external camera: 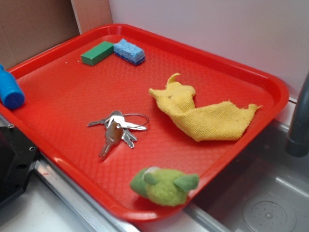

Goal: Grab the blue bottle.

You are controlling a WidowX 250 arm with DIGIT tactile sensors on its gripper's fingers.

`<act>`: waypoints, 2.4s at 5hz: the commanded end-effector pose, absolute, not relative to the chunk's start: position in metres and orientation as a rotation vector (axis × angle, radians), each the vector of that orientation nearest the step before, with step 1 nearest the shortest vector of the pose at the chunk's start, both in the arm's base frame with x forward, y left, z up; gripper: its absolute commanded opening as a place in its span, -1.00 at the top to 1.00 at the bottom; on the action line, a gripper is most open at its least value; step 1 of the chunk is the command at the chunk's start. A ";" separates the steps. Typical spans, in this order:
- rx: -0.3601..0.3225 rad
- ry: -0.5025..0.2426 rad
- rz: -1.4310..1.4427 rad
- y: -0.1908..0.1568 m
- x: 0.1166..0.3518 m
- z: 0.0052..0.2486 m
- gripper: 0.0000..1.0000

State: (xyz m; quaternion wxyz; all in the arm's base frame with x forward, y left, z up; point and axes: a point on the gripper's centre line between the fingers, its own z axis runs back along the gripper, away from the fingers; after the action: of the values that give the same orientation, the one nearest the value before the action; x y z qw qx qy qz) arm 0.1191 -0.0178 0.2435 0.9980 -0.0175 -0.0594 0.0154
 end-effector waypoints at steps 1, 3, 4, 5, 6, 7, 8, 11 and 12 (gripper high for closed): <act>-0.035 -0.119 0.031 -0.018 0.119 0.244 -1.00; 0.125 -0.077 0.524 0.086 0.130 0.168 -1.00; 0.131 -0.048 0.773 0.108 0.108 0.146 -1.00; 0.131 -0.048 0.773 0.108 0.108 0.146 -1.00; 0.131 -0.048 0.773 0.108 0.108 0.146 -1.00; 0.137 -0.087 0.953 0.131 0.100 0.118 -1.00; 0.089 -0.100 1.069 0.143 0.099 0.096 -1.00; 0.178 -0.045 1.024 0.136 0.118 0.044 -1.00; 0.196 -0.003 1.028 0.139 0.118 0.029 -1.00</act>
State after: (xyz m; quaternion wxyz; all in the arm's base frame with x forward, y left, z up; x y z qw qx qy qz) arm 0.1248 0.1385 0.0248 0.8646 0.0907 0.0081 0.4942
